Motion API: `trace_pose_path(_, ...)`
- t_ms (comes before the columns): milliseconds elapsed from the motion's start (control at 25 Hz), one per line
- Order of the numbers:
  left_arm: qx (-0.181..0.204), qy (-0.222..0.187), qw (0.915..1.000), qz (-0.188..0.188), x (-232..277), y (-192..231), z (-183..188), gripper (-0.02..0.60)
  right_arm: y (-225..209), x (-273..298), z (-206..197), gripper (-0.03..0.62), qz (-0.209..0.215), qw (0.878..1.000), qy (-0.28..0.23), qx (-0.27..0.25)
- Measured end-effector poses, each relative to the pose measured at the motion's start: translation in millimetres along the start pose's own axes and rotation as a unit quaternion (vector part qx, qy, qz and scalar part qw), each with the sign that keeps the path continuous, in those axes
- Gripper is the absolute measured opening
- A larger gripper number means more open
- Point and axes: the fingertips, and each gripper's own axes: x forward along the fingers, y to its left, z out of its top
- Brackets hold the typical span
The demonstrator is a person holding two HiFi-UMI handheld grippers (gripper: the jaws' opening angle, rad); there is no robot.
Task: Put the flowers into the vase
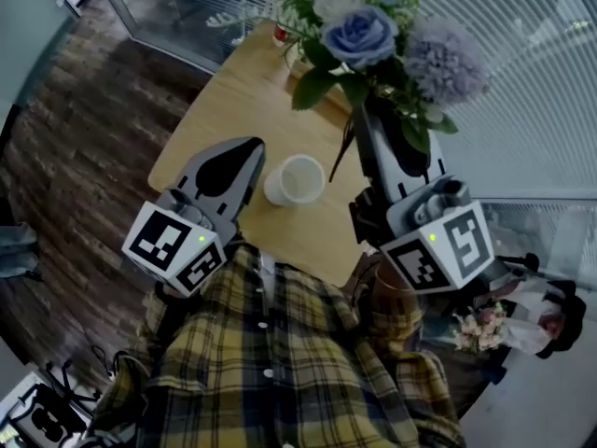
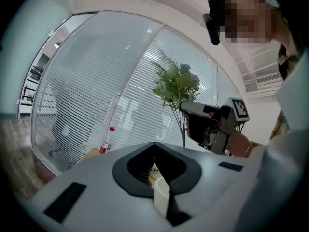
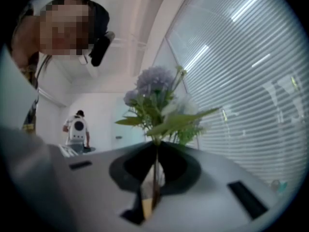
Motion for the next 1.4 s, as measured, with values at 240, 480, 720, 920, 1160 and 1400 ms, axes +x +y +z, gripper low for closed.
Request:
trace_pose_path(240, -0.004, 0.003, 1.0000, 0.006, -1.5, 4.8, -3.4, 0.009, 20.1, 0.9, 3.6, 0.037, 0.028, 0.998, -0.048, 0.002)
trace_pose_path(480, -0.007, 0.008, 0.9999, 0.010, -1.0, 16.0, -5.1, 0.009, 24.8, -5.0, -31.1, 0.037, 0.029, 0.996, -0.071, 0.033)
trace_pose_path(720, -0.013, 0.011, 0.9997, 0.017, -2.3, 21.9, -8.7, 0.009, 21.0, -20.8, -60.7, 0.038, 0.023, 0.994, -0.081, 0.068)
trace_pose_path(920, -0.017, 0.014, 0.9995, 0.023, -5.3, 26.5, -14.5, 0.009, 27.9, -23.6, -79.6, 0.038, 0.024, 0.996, -0.064, 0.055)
trace_pose_path(1160, -0.021, 0.017, 0.9992, 0.030, -2.5, 35.9, -17.2, 0.009, 25.8, -27.2, -94.0, 0.038, 0.030, 0.997, -0.047, 0.061)
trace_pose_path(1400, -0.022, 0.017, 0.9990, 0.035, -0.4, 41.7, -15.9, 0.009, 26.3, -28.6, -104.4, 0.044, 0.041, 0.995, -0.010, 0.086)
